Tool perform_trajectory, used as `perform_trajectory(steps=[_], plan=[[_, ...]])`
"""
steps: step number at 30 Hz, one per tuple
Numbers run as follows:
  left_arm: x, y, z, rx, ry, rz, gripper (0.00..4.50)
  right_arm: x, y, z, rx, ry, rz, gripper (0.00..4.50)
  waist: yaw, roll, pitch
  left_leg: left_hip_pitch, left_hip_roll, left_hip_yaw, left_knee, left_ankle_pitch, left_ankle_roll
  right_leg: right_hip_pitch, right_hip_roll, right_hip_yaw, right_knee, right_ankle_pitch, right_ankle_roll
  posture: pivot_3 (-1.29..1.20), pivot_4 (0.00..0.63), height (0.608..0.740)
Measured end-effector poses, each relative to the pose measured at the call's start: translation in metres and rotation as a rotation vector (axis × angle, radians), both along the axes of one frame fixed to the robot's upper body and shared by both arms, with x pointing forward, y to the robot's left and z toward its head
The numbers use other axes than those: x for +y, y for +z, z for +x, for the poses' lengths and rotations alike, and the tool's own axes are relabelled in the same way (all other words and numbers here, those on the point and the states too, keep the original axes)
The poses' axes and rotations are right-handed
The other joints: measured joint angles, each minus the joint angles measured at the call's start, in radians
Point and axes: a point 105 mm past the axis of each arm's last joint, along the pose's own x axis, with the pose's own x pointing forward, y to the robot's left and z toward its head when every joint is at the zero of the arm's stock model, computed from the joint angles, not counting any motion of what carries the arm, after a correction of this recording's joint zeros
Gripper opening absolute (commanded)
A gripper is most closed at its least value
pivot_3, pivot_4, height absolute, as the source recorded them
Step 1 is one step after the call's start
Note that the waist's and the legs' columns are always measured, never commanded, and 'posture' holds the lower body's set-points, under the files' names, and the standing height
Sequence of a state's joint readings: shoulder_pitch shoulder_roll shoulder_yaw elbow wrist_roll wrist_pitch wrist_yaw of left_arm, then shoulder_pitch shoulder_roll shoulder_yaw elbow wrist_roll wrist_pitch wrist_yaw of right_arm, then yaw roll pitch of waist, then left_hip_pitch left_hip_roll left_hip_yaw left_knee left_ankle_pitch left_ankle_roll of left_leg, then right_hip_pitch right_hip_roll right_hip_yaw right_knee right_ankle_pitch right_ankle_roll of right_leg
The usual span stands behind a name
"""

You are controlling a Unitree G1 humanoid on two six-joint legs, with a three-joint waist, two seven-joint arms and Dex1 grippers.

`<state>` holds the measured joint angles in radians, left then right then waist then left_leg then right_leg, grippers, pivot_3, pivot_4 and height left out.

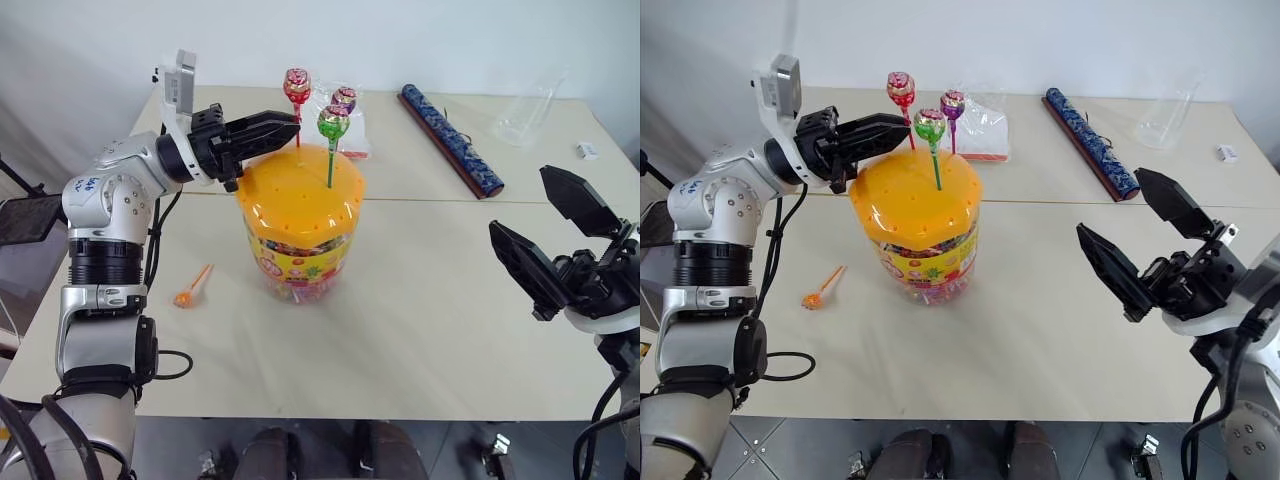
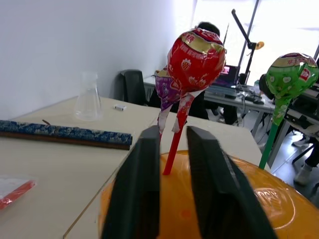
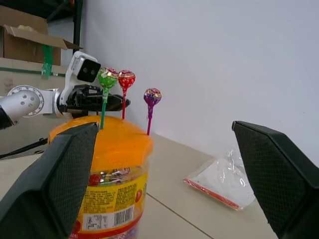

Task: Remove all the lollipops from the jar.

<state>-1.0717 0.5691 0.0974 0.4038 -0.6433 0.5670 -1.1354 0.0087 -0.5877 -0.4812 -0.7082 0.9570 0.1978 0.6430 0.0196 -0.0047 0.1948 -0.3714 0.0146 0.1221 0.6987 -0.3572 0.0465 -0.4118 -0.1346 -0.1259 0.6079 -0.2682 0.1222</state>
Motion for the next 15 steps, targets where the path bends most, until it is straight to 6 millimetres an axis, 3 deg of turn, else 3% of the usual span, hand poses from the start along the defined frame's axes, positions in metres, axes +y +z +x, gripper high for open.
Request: perform_trajectory(steps=[5, 10, 13, 15], plan=[[0.003, 0.008, 0.0, -0.011, -0.017, -0.097, 0.05, 0.002, -0.002, 0.003, 0.006, -0.014, 0.005, 4.5, 0.003, 0.0, 0.0, -0.001, 0.001, -0.001, 0.0, 0.0, 0.0, 0.0, 0.0, 0.0, 0.0, 0.0, 0.0, 0.0, 0.15, 0.74], [0.04, 0.029, -0.004, -0.013, 0.038, -0.312, 0.05, 0.015, 0.0, 0.004, -0.022, 0.06, -0.037, 4.5, -0.011, 0.0, 0.0, 0.0, 0.003, -0.001, 0.0, 0.0, 0.0, 0.0, 0.001, 0.0, 0.001, 0.0, 0.0, 0.0, 0.15, 0.74], [0.085, 0.014, 0.002, 0.061, 0.242, -0.357, 0.05, 0.031, -0.008, 0.005, -0.029, 0.182, -0.187, 4.5, -0.024, 0.0, 0.0, 0.001, 0.005, -0.001, -0.001, 0.0, 0.0, 0.0, 0.001, 0.0, 0.001, 0.0, 0.0, 0.0, 0.15, 0.74], [0.11, -0.013, 0.004, 0.139, 0.386, -0.276, 0.05, 0.039, -0.017, 0.004, -0.025, 0.268, -0.29, 4.5, -0.023, 0.0, 0.0, 0.001, 0.005, -0.001, -0.001, 0.0, 0.0, -0.001, 0.001, 0.0, 0.001, 0.0, 0.0, 0.0, 0.15, 0.74]])
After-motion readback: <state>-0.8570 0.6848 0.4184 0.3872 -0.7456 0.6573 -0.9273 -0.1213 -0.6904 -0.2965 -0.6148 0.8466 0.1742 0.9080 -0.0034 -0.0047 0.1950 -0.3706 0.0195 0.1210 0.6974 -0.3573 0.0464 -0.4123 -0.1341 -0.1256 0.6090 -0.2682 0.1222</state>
